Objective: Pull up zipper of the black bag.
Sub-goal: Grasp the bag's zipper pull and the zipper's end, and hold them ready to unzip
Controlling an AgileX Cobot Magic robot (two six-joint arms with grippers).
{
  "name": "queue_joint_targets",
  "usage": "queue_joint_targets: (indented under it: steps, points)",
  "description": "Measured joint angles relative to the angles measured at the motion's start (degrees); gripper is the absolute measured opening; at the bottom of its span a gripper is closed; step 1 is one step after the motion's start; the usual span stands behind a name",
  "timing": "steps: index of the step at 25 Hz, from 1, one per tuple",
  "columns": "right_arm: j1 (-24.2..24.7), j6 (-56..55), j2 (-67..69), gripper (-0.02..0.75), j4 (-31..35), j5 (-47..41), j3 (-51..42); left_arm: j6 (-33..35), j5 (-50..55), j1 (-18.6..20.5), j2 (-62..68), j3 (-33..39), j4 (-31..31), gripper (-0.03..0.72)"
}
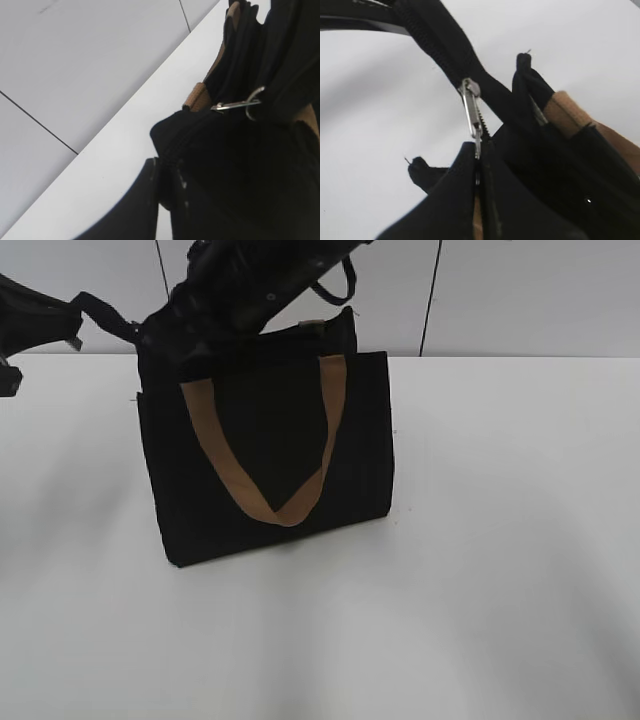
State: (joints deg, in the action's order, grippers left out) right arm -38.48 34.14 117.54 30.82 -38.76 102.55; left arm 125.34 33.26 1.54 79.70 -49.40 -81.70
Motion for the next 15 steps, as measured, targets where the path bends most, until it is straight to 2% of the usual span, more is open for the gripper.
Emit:
queue_joint_targets:
  steps: [9,15]
  points:
    - [3.98,-0.20,-1.37,-0.015,-0.47,-4.56,0.22,-0.77,0.44,-0.17,0.00,0.00,4.11,0.025]
    - [6.73,-0.20,-1.37,-0.015,-0.69,-6.82,0.22,-8.88,-0.11,-0.28,0.00,0.00,11.82,0.025]
